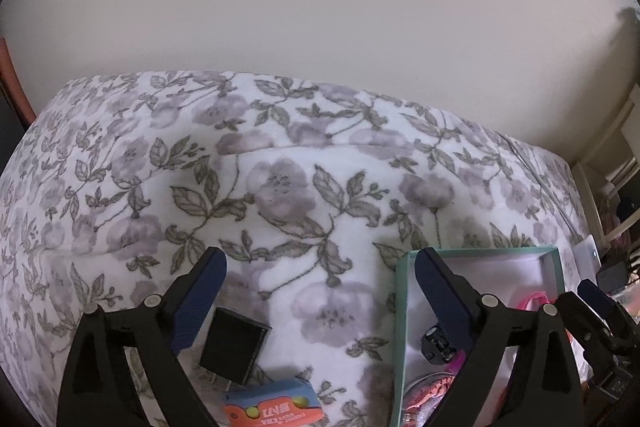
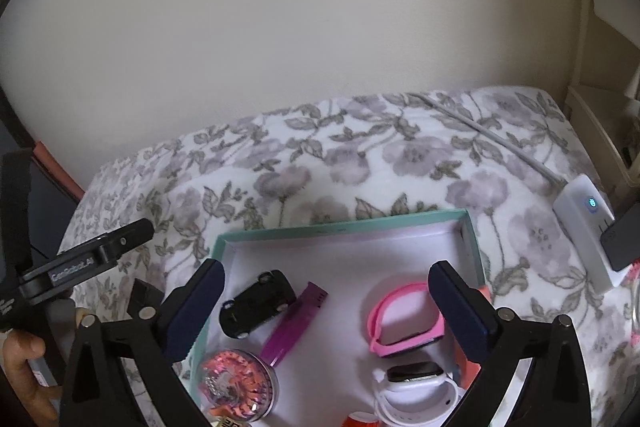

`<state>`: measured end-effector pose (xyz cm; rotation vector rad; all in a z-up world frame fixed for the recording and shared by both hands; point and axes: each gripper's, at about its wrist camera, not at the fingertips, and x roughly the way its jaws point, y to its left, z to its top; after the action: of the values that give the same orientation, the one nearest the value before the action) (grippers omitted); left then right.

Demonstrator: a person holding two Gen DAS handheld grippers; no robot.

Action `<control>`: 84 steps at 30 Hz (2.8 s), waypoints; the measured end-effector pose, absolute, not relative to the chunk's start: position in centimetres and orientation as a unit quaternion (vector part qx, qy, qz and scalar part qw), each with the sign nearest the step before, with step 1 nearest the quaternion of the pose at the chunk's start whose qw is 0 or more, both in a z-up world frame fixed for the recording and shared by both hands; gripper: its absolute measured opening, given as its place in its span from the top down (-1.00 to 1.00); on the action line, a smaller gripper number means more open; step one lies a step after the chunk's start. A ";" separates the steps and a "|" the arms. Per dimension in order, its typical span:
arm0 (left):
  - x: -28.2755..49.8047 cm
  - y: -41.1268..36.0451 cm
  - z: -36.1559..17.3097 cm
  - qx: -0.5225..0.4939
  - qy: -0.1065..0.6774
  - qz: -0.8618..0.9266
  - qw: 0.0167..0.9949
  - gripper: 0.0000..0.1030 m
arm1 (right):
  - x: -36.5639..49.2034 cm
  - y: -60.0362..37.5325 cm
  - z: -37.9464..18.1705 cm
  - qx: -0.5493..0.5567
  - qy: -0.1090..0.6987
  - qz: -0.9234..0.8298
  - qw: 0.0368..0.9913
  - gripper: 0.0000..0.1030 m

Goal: Organize rigid objects
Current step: 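Move the left tool to the black charger while right moves to the orange case, then grasp the black charger with the left tool while right grasps the orange case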

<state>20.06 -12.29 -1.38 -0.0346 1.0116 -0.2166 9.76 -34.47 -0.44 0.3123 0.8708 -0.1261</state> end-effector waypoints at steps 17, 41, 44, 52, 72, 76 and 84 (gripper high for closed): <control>22.1 -4.2 -0.8 -0.029 0.491 -0.036 0.870 -0.85 | 11.1 -27.2 0.7 0.138 0.397 0.047 0.906 -1.00; 20.4 -0.9 -6.3 -0.018 0.556 -0.110 0.823 -0.86 | 13.3 -12.6 -7.7 0.003 0.535 0.141 0.833 -0.99; 20.2 -1.9 -6.8 -0.006 0.563 -0.126 0.817 -0.86 | 13.2 -12.2 -8.2 -0.003 0.539 0.141 0.830 -0.99; 19.7 -3.9 -7.8 0.034 0.567 -0.144 0.810 -0.84 | 13.4 -11.9 -9.1 -0.013 0.545 0.129 0.828 -0.96; 19.1 -5.2 -8.0 0.059 0.566 -0.186 0.801 -0.48 | 13.1 -12.7 -8.8 -0.016 0.548 0.132 0.826 -0.55; 19.2 -5.3 -8.5 0.063 0.572 -0.180 0.798 -0.48 | 12.7 -13.0 -8.5 -0.014 0.550 0.132 0.825 -0.46; 19.2 -5.5 -8.7 0.060 0.574 -0.188 0.795 -0.05 | 12.5 -14.1 -8.1 -0.019 0.552 0.118 0.825 -0.45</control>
<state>19.21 -5.48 -8.74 0.1296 1.2339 -0.4037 12.46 -14.12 -8.05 -0.0402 1.1724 0.2501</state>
